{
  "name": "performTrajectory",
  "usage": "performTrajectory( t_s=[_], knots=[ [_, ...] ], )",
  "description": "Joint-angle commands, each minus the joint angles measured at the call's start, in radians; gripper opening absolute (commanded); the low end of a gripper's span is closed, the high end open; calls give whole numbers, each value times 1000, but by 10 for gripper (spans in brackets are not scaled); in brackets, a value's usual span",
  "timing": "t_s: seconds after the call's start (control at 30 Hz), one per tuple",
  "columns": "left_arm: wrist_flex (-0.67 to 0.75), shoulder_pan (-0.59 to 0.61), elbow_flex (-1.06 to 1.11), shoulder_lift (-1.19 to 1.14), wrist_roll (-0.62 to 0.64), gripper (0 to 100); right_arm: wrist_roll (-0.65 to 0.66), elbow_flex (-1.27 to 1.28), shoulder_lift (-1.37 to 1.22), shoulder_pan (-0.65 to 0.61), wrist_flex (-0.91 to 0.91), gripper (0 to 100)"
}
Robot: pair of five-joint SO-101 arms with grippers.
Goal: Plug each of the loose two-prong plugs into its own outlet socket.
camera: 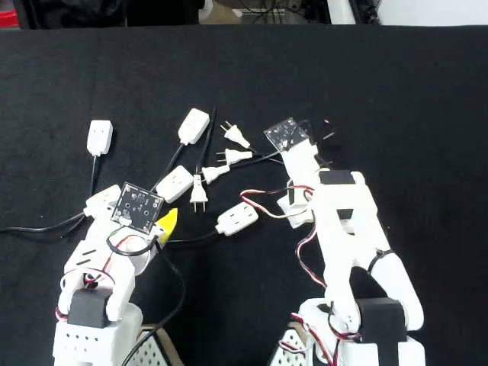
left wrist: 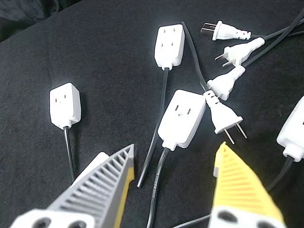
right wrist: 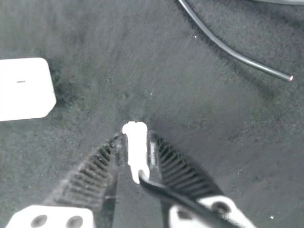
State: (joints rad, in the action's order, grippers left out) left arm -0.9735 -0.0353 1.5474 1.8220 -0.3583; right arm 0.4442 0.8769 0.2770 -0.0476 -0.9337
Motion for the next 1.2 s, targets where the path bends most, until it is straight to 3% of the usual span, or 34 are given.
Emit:
performTrajectory(
  t_s=[0.0, 0.63, 0.9, 1.17],
  knots=[
    [5, 5, -7, 0, -3, 267, 11, -1, -4, 28, -26, 77],
    [5, 5, -7, 0, -2, 267, 38, -51, -2, 29, -64, 13],
    [5, 5, -5, 0, -6, 267, 29, -171, 4, 8, -204, 11],
    [-5, 7, -4, 0, -8, 267, -167, -239, 5, -180, -219, 11]
  ],
)
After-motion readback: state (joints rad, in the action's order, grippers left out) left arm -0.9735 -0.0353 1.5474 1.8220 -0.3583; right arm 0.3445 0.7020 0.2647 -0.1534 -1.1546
